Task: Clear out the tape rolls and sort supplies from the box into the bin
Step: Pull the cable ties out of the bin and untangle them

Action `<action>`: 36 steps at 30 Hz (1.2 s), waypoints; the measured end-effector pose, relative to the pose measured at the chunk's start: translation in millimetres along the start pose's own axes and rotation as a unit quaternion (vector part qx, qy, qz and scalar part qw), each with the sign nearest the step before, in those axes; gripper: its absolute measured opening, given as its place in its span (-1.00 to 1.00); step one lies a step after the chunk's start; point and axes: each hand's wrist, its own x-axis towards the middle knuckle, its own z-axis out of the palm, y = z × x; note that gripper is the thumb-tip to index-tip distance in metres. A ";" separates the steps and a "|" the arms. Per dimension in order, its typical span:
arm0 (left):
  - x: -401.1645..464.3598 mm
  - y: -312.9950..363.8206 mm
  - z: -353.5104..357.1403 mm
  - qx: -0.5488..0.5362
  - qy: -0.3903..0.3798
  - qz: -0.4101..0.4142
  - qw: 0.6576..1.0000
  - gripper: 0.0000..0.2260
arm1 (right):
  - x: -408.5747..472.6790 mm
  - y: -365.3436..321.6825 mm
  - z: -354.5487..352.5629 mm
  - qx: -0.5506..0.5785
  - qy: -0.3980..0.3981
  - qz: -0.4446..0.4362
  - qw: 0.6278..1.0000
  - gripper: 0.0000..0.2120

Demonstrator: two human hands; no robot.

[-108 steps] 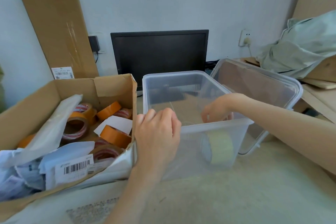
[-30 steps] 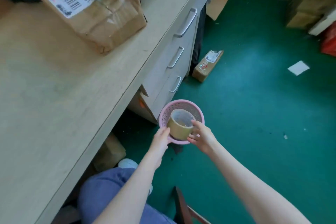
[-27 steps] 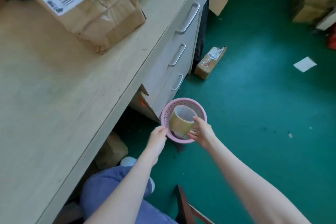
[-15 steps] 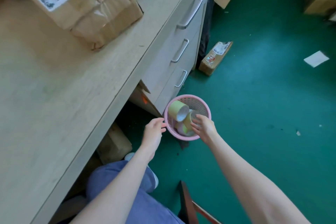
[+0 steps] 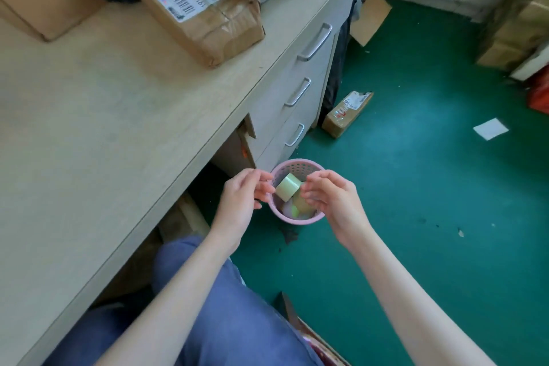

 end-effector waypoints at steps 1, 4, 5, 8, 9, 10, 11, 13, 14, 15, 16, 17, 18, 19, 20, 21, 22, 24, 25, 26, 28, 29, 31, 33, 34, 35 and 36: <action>-11.9 7.0 -4.4 0.011 0.000 0.020 1.000 -0.75 | -12.3 -9.0 5.2 -0.008 -0.019 -0.018 1.000 -0.86; -54.8 30.0 -24.8 0.020 0.003 0.089 0.996 -0.77 | -46.6 -35.3 24.5 -0.038 -0.069 -0.070 0.994 -0.82; -69.3 37.0 -33.0 0.020 0.006 0.111 0.994 -0.78 | -56.8 -43.6 31.4 -0.044 -0.084 -0.083 0.992 -0.83; -109.6 55.1 -62.3 0.006 0.030 0.175 0.984 -0.79 | -85.1 -65.2 57.6 -0.067 -0.131 -0.130 0.981 -0.90; -120.9 60.0 -72.7 0.001 0.041 0.193 0.980 -0.79 | -93.9 -71.7 67.6 -0.075 -0.149 -0.146 0.975 -0.89; -131.5 64.0 -83.8 -0.005 0.052 0.210 0.976 -0.79 | -102.4 -77.4 78.7 -0.081 -0.169 -0.159 0.969 -0.88; -141.6 67.5 -95.4 -0.013 0.062 0.228 0.972 -0.78 | -110.5 -82.6 90.9 -0.086 -0.191 -0.169 0.963 -0.87; -159.4 75.3 -116.1 -0.028 0.077 0.258 0.963 -0.80 | -125.5 -92.9 114.7 -0.091 -0.235 -0.182 0.950 -0.86; -167.6 79.1 -127.6 -0.031 0.089 0.270 0.958 -0.81 | -133.2 -97.8 127.8 -0.092 -0.257 -0.188 0.943 -0.86; -176.5 83.4 -140.8 -0.028 0.107 0.283 0.953 -0.81 | -140.6 -102.2 142.7 -0.097 -0.281 -0.196 0.934 -0.86; -181.8 87.5 -150.7 -0.021 0.120 0.294 0.948 -0.80 | -146.2 -106.8 154.5 -0.102 -0.300 -0.203 0.926 -0.85; -187.8 92.1 -162.0 -0.012 0.136 0.305 0.942 -0.80 | -151.9 -111.6 168.1 -0.108 -0.318 -0.212 0.918 -0.84; -194.9 96.5 -174.4 -0.003 0.154 0.316 0.936 -0.82 | -157.5 -115.8 182.4 -0.113 -0.336 -0.220 0.909 -0.83; -200.8 100.8 -187.3 0.006 0.173 0.326 0.930 -0.83 | -161.9 -120.2 196.9 -0.115 -0.353 -0.230 0.900 -0.83; -207.5 105.7 -201.5 0.016 0.192 0.337 0.922 -0.83 | -166.4 -124.5 212.9 -0.115 -0.370 -0.242 0.889 -0.83; -213.8 109.9 -214.7 0.024 0.208 0.345 0.915 -0.82 | -171.0 -128.3 227.5 -0.116 -0.386 -0.253 0.880 -0.84; -219.1 114.1 -228.8 0.032 0.226 0.352 0.908 -0.82 | -175.2 -132.8 242.8 -0.117 -0.402 -0.264 0.869 -0.86; -230.6 122.3 -256.5 0.052 0.260 0.358 0.895 -0.83 | -184.1 -139.7 272.6 -0.115 -0.433 -0.285 0.847 -0.85; -237.4 126.2 -272.8 0.063 0.280 0.360 0.888 -0.83 | -188.8 -142.6 290.8 -0.116 -0.452 -0.296 0.834 -0.85; -241.7 130.6 -284.3 0.076 0.291 0.359 0.884 -0.83 | -192.2 -145.9 303.5 -0.115 -0.465 -0.305 0.823 -0.86; -251.8 139.7 -308.7 0.113 0.318 0.351 0.873 -0.84 | -198.1 -152.1 332.9 -0.109 -0.494 -0.320 0.801 -0.88; -255.7 144.2 -320.0 0.136 0.332 0.343 0.868 -0.83 | -200.6 -155.3 346.6 -0.110 -0.507 -0.326 0.790 -0.88; -262.7 154.8 -341.3 0.171 0.355 0.329 0.858 -0.81 | -205.0 -162.5 373.0 -0.117 -0.524 -0.342 0.771 -0.89; -267.4 165.9 -364.3 0.194 0.376 0.320 0.847 -0.80 | -208.5 -170.0 400.3 -0.129 -0.537 -0.364 0.750 -0.89; -268.2 171.1 -375.6 0.204 0.385 0.312 0.844 -0.79 | -209.4 -173.6 412.9 -0.141 -0.540 -0.376 0.740 -0.89; -267.6 176.2 -388.1 0.215 0.392 0.304 0.841 -0.79 | -209.4 -177.3 426.9 -0.158 -0.541 -0.390 0.728 -0.90; -265.7 180.8 -398.7 0.222 0.392 0.294 0.843 -0.79 | -208.0 -181.1 438.4 -0.179 -0.540 -0.401 0.718 -0.90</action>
